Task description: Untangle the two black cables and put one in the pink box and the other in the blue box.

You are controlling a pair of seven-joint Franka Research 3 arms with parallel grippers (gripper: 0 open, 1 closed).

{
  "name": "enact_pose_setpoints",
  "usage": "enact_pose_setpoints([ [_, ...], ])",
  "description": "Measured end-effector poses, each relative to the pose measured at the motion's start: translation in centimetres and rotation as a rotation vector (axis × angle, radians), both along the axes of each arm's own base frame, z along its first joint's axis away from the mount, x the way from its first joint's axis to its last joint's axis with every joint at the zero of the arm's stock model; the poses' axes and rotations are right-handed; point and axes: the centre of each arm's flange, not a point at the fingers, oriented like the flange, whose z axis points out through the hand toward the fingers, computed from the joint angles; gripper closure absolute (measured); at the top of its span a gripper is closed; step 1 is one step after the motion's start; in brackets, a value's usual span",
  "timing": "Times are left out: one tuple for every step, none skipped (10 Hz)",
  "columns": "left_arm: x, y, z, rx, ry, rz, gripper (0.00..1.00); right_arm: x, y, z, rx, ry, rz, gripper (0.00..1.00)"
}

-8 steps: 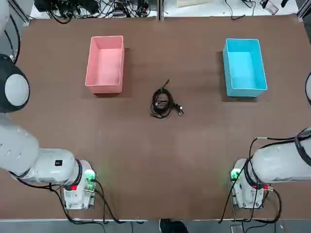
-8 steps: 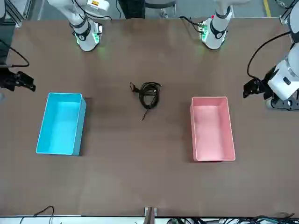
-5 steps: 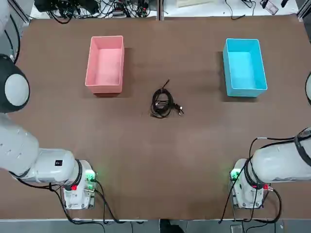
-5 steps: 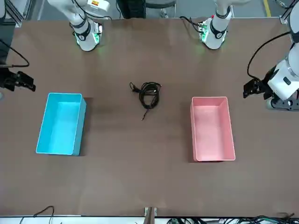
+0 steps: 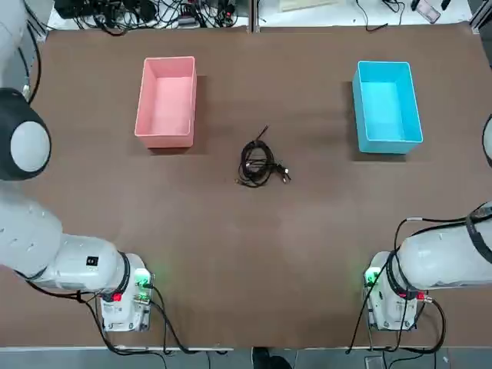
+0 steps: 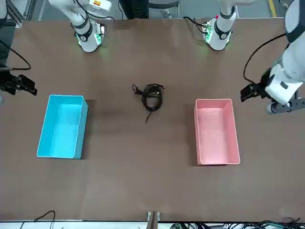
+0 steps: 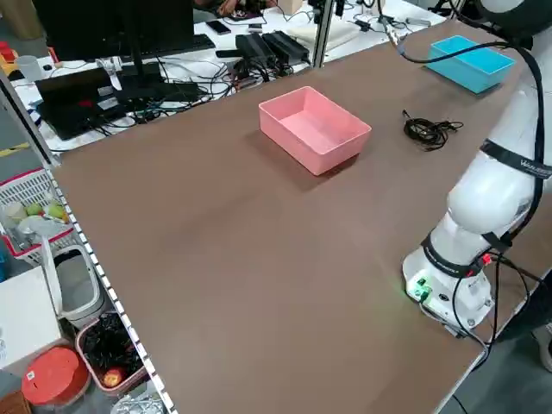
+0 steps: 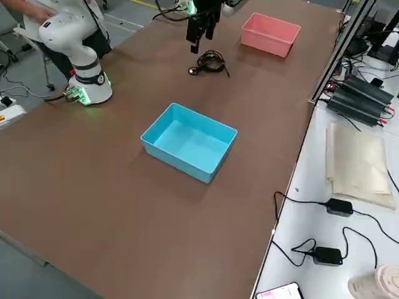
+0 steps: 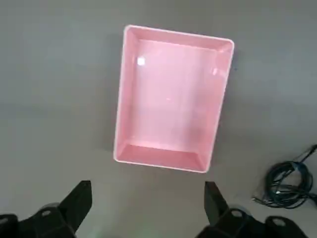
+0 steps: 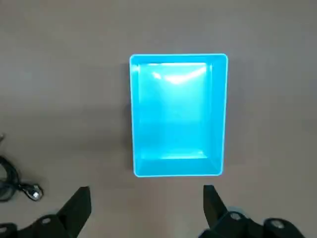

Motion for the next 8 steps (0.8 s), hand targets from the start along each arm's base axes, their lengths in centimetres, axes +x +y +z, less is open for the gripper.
enact_pose_setpoints([
  [-0.3,-3.1,-1.0,0.011,0.017,0.050,0.00,0.4,2.4,-0.7,0.003,-0.020,-0.068,0.00],
  [-0.5,-5.8,-2.4,0.026,0.036,0.121,0.00,0.5,5.6,-1.8,0.003,-0.027,-0.142,0.00],
  [-0.4,-7.9,-4.0,0.039,0.048,0.194,0.00,0.2,8.9,-2.8,-0.001,-0.018,-0.202,0.00],
  [-0.1,-9.9,-5.5,0.045,0.045,0.257,0.00,-0.4,11.7,-3.8,-0.005,-0.002,-0.257,0.00],
  [-0.3,-12.2,-6.6,0.052,0.039,0.311,0.00,-0.8,14.0,-4.9,0.000,0.009,-0.322,0.00],
  [-1.0,-14.5,-7.7,0.071,0.042,0.361,0.00,-1.2,15.9,-6.5,0.003,0.016,-0.386,0.00],
  [-1.9,-16.9,-9.0,0.093,0.053,0.408,0.00,-1.7,17.7,-8.4,0.003,0.026,-0.435,0.00],
  [-2.8,-19.6,-10.7,0.112,0.056,0.469,0.00,-2.2,19.0,-10.3,0.003,0.040,-0.471,0.00],
])
